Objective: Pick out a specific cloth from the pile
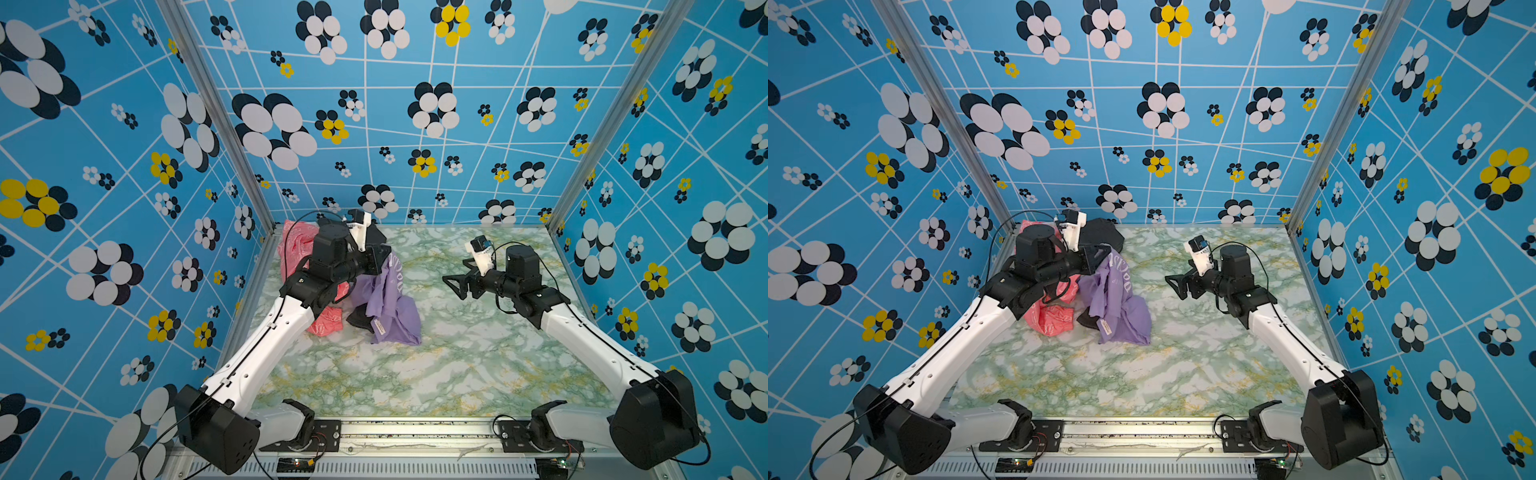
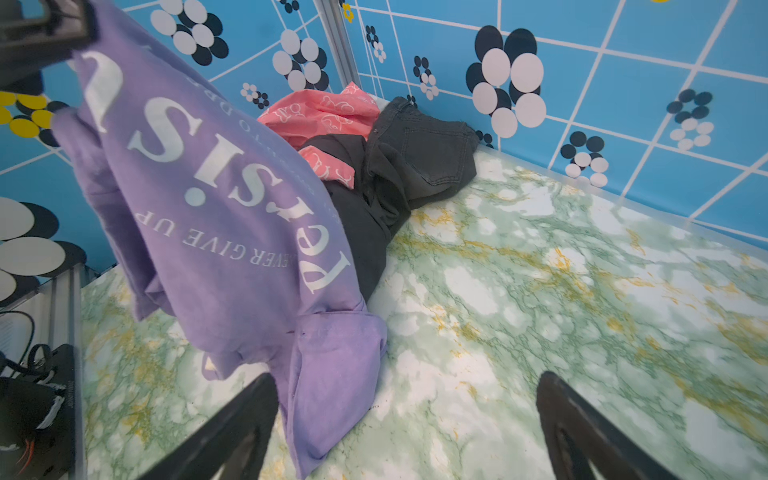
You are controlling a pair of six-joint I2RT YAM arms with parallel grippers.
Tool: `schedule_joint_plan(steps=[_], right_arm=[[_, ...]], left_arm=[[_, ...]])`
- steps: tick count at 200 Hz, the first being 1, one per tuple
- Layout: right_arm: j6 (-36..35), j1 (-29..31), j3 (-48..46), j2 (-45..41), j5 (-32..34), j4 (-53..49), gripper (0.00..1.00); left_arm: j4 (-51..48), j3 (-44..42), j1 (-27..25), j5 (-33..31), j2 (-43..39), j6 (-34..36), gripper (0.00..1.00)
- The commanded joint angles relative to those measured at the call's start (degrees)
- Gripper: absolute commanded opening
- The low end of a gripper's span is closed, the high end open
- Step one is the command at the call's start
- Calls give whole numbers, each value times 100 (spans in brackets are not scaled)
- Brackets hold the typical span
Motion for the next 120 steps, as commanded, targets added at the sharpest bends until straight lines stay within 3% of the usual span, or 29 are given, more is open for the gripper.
schedule_joint_plan(steps=[1, 66, 120], right_arm=[[-109, 128, 270, 105, -328, -161, 98], [-205, 414, 598, 389, -752, -237, 96], [-254, 710, 1063, 785, -985, -229, 93]], left_arm=[[-85, 258, -164, 290, 107, 530, 0], [-294, 112, -307, 492, 350, 1032, 0], [-37, 48, -331, 615, 403, 985, 0]])
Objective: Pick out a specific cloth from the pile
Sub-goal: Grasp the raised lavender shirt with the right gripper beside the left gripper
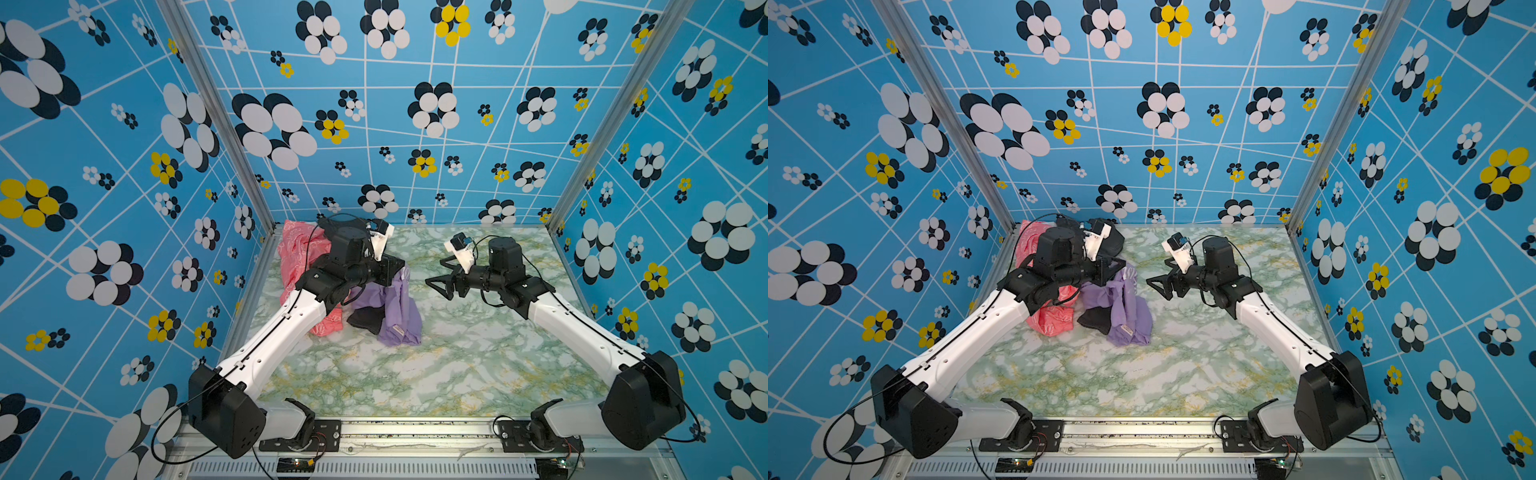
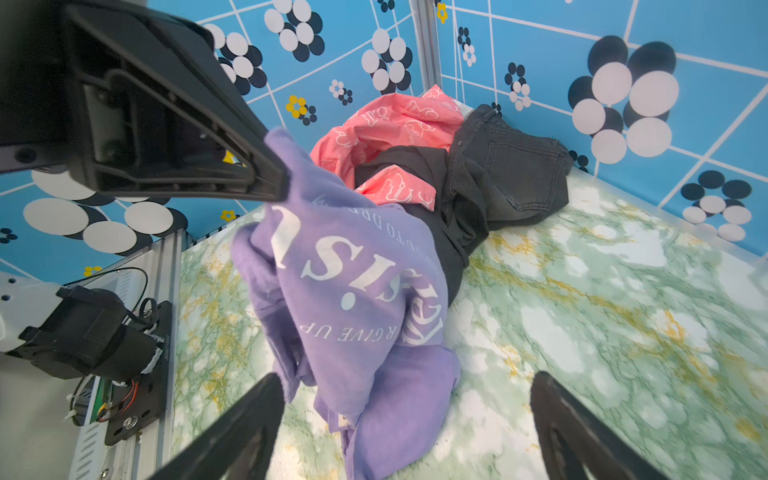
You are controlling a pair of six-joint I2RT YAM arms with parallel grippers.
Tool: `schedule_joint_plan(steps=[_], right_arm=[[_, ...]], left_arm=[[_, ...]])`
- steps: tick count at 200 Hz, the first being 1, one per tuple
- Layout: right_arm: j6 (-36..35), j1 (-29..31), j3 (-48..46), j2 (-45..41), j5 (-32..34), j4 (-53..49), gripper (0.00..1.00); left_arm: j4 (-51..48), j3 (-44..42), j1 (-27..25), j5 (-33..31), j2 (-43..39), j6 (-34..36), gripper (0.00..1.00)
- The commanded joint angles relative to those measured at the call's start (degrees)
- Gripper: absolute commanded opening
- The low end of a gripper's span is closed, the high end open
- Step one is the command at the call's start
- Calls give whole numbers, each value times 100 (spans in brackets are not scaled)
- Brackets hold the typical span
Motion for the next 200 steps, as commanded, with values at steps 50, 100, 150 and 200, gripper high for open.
schedule_joint_plan(steps=[50, 100, 150, 200], right_arm=[[-24, 576, 762, 719, -359, 74, 82], [248, 859, 1046, 1144, -276, 389, 57], [440, 955, 1218, 1318, -20, 426, 7], [392, 955, 1204, 1052, 600, 485, 0]], left_arm=[[580, -72, -63, 135, 10, -103, 0], [679, -177, -77, 130, -52, -165, 0], [747, -280, -57, -154, -185, -212, 0], [1166, -850, 148, -933, -790, -491, 25]])
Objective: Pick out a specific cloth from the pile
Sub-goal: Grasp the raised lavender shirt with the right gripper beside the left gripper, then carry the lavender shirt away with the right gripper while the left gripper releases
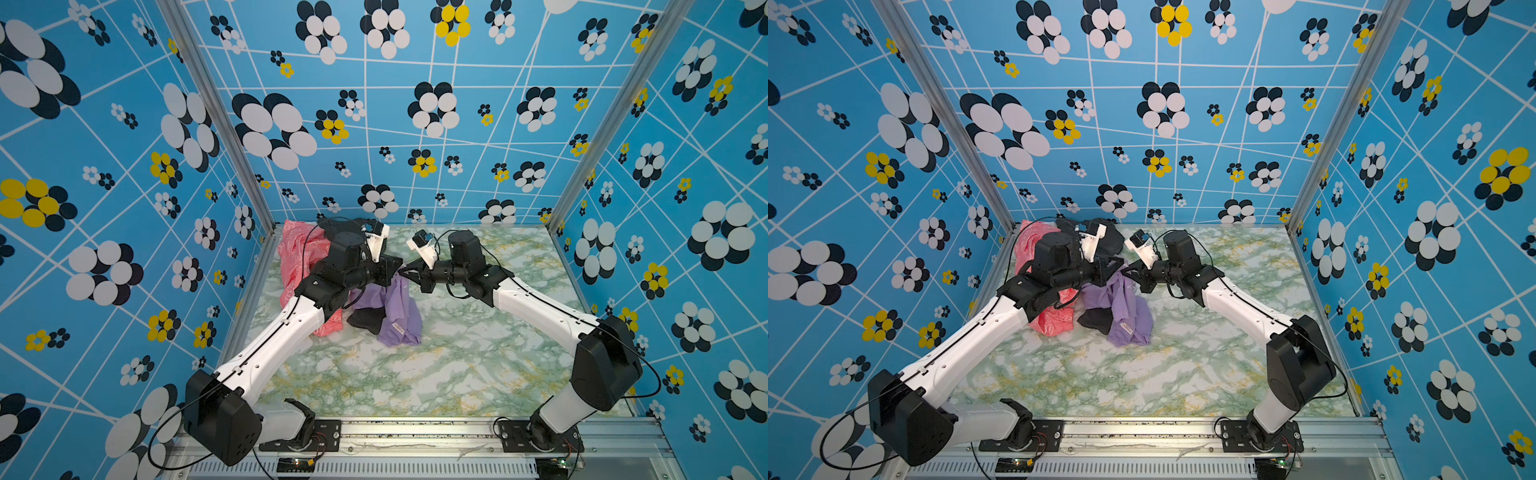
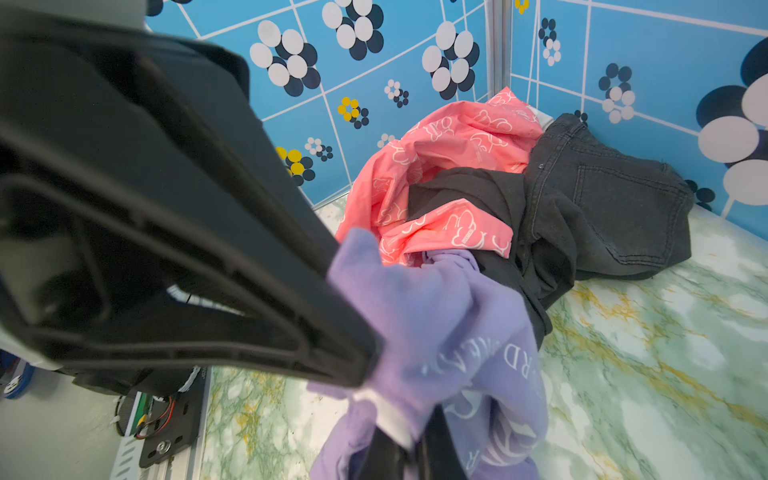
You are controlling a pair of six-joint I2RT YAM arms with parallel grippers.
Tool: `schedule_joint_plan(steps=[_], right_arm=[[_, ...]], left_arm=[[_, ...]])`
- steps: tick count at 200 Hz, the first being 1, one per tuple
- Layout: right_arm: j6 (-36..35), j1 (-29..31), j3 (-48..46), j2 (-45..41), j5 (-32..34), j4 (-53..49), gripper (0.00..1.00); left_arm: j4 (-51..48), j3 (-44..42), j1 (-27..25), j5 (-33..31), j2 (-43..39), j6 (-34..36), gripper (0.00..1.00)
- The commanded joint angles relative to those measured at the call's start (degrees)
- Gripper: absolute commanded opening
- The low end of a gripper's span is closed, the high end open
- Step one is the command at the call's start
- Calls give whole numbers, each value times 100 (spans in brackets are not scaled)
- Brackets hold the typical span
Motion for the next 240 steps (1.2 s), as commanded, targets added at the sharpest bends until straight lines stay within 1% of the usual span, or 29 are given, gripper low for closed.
schedule_joint_plan(steps=[1, 11, 23, 31, 33, 36, 49, 58, 71, 96, 119, 142, 165, 176, 240], right_arm=[[18, 4, 155, -231, 411, 138, 0], [41, 4, 217, -279, 520, 135, 0], [41, -2, 308, -330, 626, 138, 0], [26, 4, 409, -360, 693, 102, 0], [22, -3, 440, -362, 701, 85, 0], [18, -7, 480, -370, 724, 65, 0], [79, 0, 668, -420, 876, -27, 0], [105, -5, 797, -453, 968, -47, 0], [65, -7, 944, -505, 1074, -45, 0], [35, -5, 1325, -594, 1453, -73, 0], [1, -13, 1572, -668, 1800, -86, 0], [-181, -77, 1763, -737, 2104, -211, 0], [-238, -242, 1912, -834, 2288, -245, 0], [-231, -364, 2071, -878, 2345, -250, 0], [-334, -1171, 2304, -1020, 2590, -359, 0]], left_arm=[[439, -262, 144, -479, -434, -209, 26], [493, -383, 225, -621, -572, -297, 30], [504, -525, 327, -774, -756, -374, 39], [488, -595, 385, -824, -866, -371, 42], [479, -611, 397, -834, -894, -367, 47], [456, -630, 412, -854, -939, -360, 51], [348, -712, 477, -1037, -1106, -412, 64], [341, -763, 517, -1114, -1213, -456, 71], [326, -834, 570, -1175, -1340, -430, 78], [322, -1020, 622, -1261, -1491, -419, 85], [490, -1241, 631, -1289, -1576, -556, 96], [561, -1274, 630, -1315, -1586, -559, 100], [556, -1223, 627, -1304, -1551, -555, 99], [544, -1207, 627, -1277, -1537, -580, 99], [455, -1267, 623, -1276, -1564, -646, 99]])
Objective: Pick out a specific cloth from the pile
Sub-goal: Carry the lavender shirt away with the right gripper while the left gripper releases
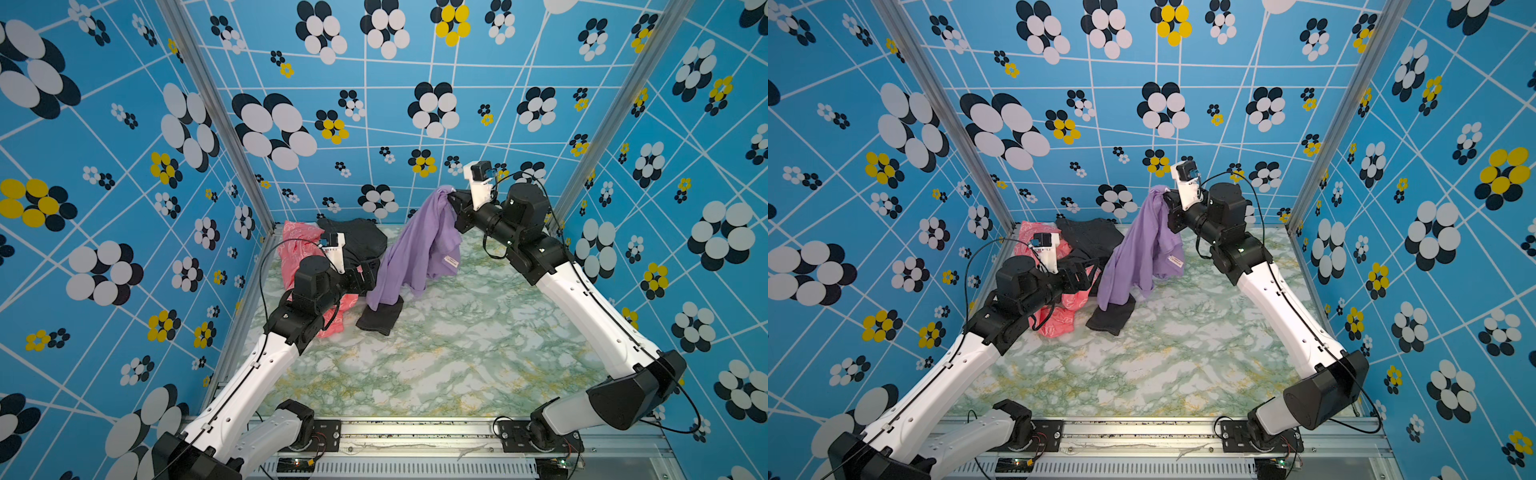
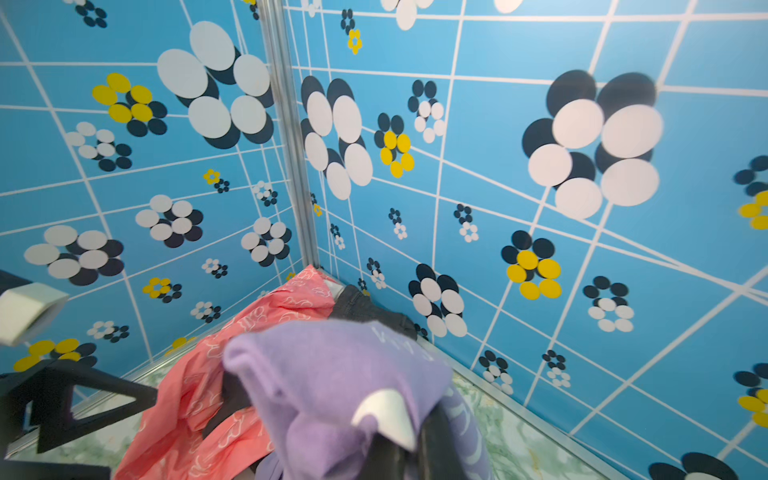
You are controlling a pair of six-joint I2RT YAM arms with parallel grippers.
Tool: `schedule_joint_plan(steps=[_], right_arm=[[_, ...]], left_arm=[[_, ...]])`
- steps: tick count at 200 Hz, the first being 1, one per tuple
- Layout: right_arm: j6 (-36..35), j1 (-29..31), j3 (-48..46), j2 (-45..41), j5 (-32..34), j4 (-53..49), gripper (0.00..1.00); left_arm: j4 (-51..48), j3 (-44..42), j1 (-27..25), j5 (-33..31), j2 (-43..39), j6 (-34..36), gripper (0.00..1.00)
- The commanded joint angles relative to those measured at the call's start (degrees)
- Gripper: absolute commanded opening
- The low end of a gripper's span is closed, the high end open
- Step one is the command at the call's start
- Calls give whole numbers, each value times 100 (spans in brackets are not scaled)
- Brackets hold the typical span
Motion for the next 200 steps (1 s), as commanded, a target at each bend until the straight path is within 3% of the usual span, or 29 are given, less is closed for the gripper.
schedule_joint_plan(steps=[1, 105, 156, 200], right_arm=[[-111, -265, 261, -223, 214, 126, 0], [262, -1566, 232, 66, 497, 87, 0], [380, -1809, 385, 683, 482, 6, 0], [470, -1822, 1154, 1429, 324, -112, 0]], left_arm=[[75, -19, 29, -24, -53, -65, 99], [137, 99, 13, 73, 240, -177, 99], [128, 116, 21, 73, 321, -127, 99], [133, 145, 27, 67, 396, -83, 99]])
